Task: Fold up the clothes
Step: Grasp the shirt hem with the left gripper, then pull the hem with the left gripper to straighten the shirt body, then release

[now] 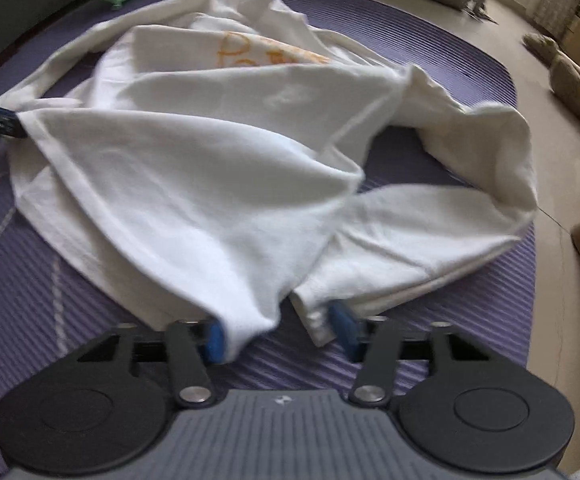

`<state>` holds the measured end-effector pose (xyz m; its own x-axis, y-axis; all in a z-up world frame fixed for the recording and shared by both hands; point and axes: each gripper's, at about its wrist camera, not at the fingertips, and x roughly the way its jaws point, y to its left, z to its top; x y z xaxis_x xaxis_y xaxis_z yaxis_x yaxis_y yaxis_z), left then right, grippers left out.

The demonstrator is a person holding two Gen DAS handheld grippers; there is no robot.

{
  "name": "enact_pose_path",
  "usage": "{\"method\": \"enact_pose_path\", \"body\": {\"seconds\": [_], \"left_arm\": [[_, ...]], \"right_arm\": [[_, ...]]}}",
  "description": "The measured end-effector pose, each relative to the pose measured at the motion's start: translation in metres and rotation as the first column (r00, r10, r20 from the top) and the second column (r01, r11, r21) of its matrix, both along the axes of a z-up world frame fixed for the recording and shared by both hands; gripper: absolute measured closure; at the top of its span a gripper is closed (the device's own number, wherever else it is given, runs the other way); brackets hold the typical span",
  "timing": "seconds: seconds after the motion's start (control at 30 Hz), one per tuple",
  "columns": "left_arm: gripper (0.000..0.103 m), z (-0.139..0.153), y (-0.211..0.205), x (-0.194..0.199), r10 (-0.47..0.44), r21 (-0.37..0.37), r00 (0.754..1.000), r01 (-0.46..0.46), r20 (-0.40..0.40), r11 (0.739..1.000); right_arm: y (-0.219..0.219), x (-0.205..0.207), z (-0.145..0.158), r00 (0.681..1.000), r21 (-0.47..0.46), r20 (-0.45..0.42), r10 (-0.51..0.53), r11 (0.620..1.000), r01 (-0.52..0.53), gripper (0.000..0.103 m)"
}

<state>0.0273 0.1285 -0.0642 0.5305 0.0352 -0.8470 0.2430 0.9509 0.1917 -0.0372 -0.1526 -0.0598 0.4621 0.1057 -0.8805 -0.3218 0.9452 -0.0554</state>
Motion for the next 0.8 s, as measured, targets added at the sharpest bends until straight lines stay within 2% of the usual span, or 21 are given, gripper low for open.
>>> {"method": "enact_pose_path", "body": {"seconds": [0.07, 0.1, 0.17, 0.33, 0.43, 0.6, 0.7, 0.8], "left_arm": [[0.087, -0.001, -0.003, -0.001, -0.027, 0.015, 1.000, 0.027, 0.006, 1.000], [0.095, 0.000, -0.003, -0.002, -0.027, 0.012, 1.000, 0.027, 0.008, 1.000], [0.095, 0.006, -0.003, -0.004, -0.028, 0.014, 1.000, 0.028, 0.011, 1.000], [0.095, 0.034, -0.004, -0.017, -0.057, 0.016, 0.998, 0.056, 0.032, 0.998], [0.095, 0.057, -0.001, -0.026, -0.074, 0.008, 0.996, 0.074, 0.042, 0.997], [0.095, 0.069, -0.001, -0.047, -0.165, 0.043, 0.986, 0.165, -0.013, 0.985], [0.095, 0.063, -0.002, -0.057, -0.225, 0.046, 0.971, 0.229, -0.083, 0.972], [0.095, 0.052, -0.006, -0.069, -0.291, 0.084, 0.944, 0.306, -0.155, 0.948]], "right_arm": [[-0.004, -0.001, 0.002, 1.000, 0.039, 0.006, -0.002, 0.999, 0.002, 0.092], [-0.008, -0.001, 0.004, 1.000, 0.059, 0.003, -0.010, 0.998, 0.010, 0.096], [-0.012, -0.002, 0.014, 1.000, 0.068, 0.004, -0.006, 0.998, 0.006, 0.097], [-0.012, -0.010, 0.068, 0.992, -0.024, 0.095, 0.085, 0.996, -0.083, 0.097], [-0.011, -0.019, 0.100, 0.980, -0.072, 0.095, 0.173, 0.983, -0.167, 0.097], [-0.008, -0.038, 0.120, 0.949, -0.090, -0.035, 0.314, 0.945, -0.316, 0.097], [0.000, -0.054, 0.113, 0.910, -0.100, -0.133, 0.393, 0.908, -0.406, 0.097], [0.007, -0.064, 0.101, 0.871, -0.069, -0.217, 0.441, 0.883, -0.464, 0.097]]}}
